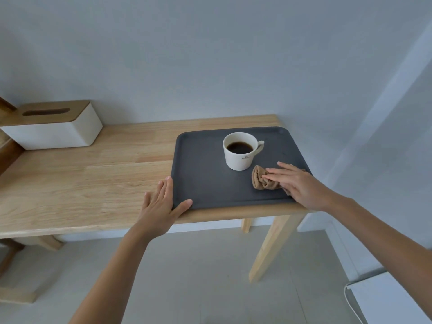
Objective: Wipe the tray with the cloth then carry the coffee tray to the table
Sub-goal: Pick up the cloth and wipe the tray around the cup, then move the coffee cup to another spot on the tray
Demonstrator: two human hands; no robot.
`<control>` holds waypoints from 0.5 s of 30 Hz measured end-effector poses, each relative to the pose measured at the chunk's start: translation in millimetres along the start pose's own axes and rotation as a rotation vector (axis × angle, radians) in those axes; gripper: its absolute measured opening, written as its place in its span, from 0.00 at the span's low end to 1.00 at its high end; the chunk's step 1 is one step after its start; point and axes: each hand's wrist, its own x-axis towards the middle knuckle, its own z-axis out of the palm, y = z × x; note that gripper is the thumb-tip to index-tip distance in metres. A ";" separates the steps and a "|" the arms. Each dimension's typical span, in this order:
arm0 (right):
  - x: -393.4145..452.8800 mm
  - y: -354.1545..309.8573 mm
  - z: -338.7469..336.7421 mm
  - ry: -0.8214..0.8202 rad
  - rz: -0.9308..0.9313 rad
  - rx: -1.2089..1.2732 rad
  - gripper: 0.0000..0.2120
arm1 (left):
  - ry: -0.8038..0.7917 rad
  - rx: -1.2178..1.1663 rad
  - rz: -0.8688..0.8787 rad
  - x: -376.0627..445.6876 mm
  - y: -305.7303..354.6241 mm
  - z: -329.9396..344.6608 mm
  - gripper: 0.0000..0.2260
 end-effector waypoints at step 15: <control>72.8 -25.9 -32.9 0.165 0.236 0.296 0.25 | 0.193 -0.489 0.117 58.3 119.6 -23.9 0.34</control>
